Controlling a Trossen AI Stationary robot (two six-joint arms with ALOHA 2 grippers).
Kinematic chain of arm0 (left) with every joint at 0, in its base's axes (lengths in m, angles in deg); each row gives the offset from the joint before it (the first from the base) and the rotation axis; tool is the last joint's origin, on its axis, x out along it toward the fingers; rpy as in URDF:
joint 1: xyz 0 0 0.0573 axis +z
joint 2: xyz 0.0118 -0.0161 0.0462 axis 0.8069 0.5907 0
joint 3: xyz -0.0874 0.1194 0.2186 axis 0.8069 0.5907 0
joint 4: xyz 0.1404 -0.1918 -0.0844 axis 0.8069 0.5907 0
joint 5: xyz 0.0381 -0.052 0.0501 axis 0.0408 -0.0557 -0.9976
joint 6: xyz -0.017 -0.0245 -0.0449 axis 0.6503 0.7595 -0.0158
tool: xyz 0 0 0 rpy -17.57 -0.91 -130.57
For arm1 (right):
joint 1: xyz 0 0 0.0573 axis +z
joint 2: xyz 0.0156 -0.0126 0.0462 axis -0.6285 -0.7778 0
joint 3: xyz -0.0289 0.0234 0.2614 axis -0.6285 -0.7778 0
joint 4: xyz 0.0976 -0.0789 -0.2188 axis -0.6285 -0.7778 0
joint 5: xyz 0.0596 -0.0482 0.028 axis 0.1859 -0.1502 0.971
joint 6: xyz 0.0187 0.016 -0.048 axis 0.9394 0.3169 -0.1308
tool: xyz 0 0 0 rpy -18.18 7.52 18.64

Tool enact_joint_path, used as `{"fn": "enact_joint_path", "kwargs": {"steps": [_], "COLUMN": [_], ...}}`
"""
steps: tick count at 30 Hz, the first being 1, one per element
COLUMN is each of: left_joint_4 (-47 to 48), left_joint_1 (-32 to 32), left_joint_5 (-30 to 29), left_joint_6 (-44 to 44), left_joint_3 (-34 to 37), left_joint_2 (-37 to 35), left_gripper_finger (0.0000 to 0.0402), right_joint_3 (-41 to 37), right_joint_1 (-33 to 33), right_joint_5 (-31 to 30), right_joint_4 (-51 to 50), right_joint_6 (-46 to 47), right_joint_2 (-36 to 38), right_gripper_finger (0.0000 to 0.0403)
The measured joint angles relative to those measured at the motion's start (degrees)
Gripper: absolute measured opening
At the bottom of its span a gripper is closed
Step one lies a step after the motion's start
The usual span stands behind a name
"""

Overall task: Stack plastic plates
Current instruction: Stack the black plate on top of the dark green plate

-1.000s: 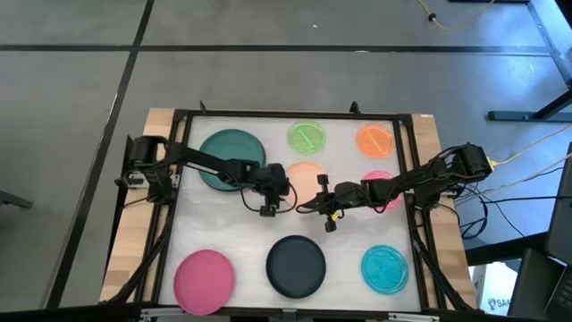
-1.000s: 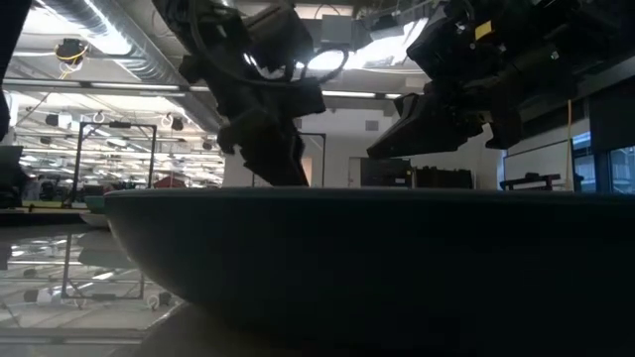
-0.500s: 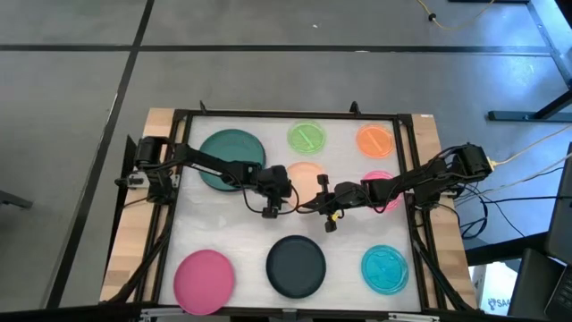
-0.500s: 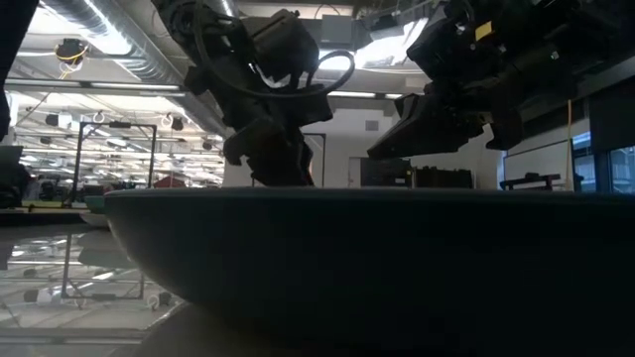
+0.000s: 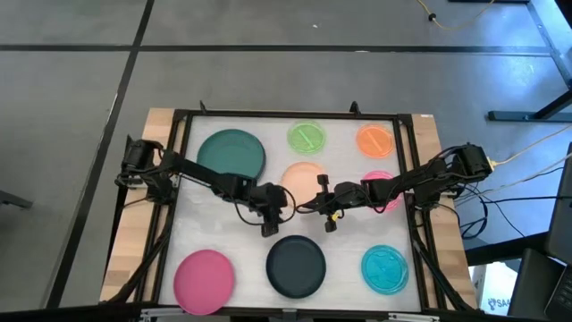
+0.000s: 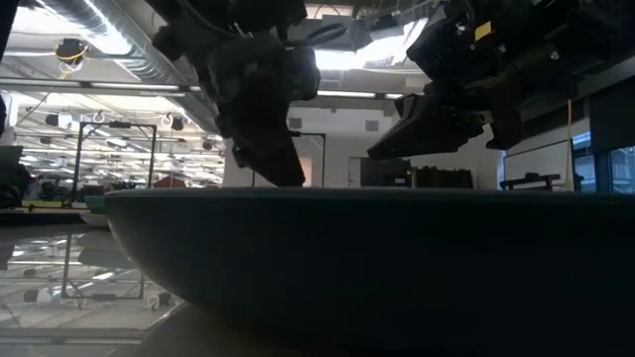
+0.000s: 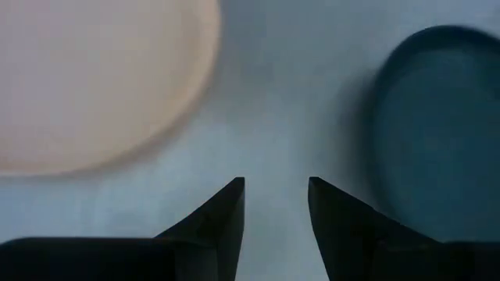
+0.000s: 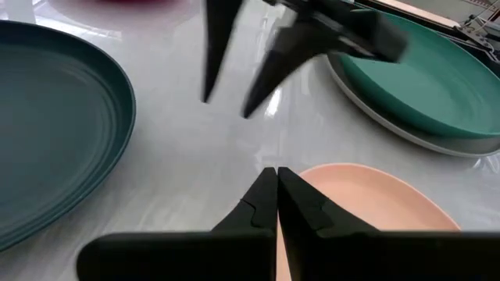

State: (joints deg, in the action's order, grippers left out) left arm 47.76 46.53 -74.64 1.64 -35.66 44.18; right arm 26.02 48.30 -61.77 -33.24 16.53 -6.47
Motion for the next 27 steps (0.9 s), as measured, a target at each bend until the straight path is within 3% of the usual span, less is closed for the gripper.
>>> {"fn": "enact_joint_path", "kwargs": {"steps": [10,27], "left_joint_4": [-4.10,-9.56], "left_joint_1": [-5.13,-7.51], "left_joint_5": [-1.86,-0.91], "left_joint_6": [5.98,8.95], "left_joint_3": [0.00,-0.04], "left_joint_2": [2.33,5.73], "left_gripper_finger": [0.0135,0.0135], "right_joint_3": [0.00,-0.02], "right_joint_1": [0.00,0.00], "right_joint_5": [0.00,0.01], "right_joint_4": [0.12,0.00], "right_joint_6": [1.24,2.17], "right_joint_2": [-0.01,0.00], "right_gripper_finger": [0.0005,0.0005]}}
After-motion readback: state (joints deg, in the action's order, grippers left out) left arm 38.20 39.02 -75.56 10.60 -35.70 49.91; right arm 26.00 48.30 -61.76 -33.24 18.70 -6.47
